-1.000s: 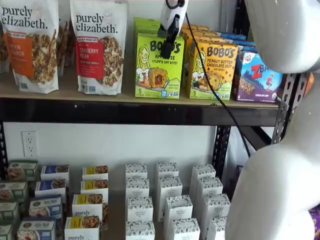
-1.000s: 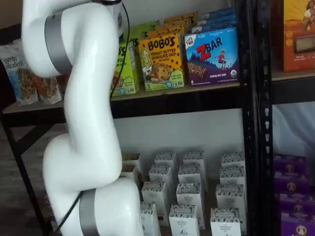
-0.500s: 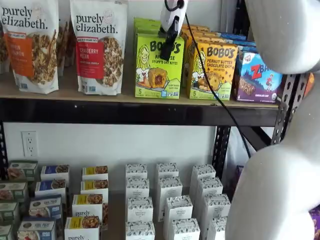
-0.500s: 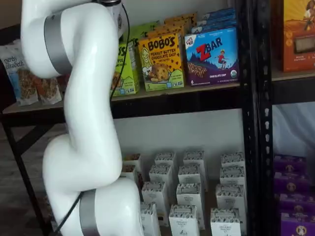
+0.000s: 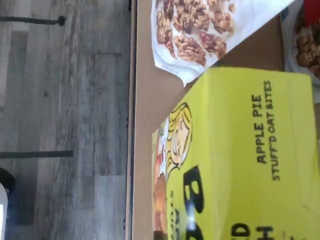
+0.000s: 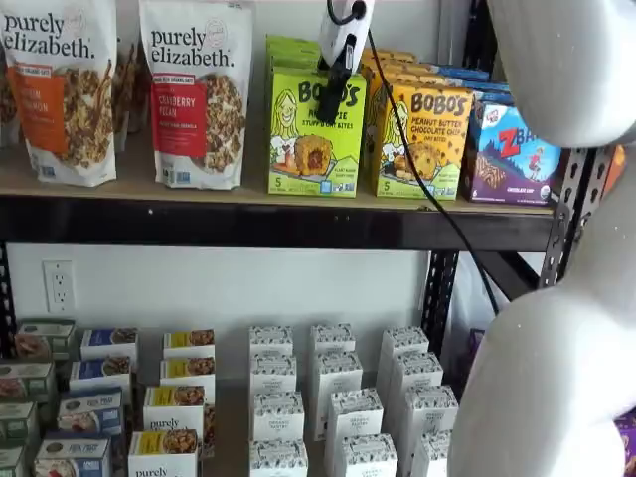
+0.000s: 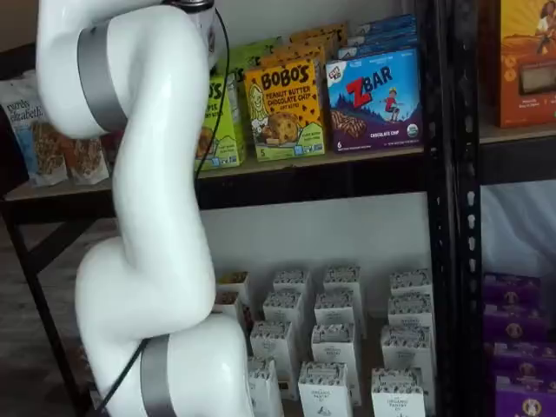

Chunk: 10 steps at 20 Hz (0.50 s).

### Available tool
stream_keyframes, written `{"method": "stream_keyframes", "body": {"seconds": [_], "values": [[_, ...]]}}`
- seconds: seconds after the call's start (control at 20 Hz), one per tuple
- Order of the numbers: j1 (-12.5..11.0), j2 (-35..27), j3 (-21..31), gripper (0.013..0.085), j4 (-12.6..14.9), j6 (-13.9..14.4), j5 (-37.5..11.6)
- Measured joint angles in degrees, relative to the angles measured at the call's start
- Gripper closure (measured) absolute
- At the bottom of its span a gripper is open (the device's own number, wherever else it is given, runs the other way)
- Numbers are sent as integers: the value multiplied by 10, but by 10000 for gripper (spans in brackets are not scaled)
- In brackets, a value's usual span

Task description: Pick the green box on the top shelf, the fourth from the left

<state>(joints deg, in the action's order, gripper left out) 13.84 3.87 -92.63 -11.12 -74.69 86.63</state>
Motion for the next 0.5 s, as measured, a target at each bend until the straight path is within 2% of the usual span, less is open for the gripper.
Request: {"method": "stream_keyframes", "body": {"seconds": [0.15,0.5], "values": [[1,3,6,490,0,0,-3],[0,5,10,490,0,-1,-2]]}}
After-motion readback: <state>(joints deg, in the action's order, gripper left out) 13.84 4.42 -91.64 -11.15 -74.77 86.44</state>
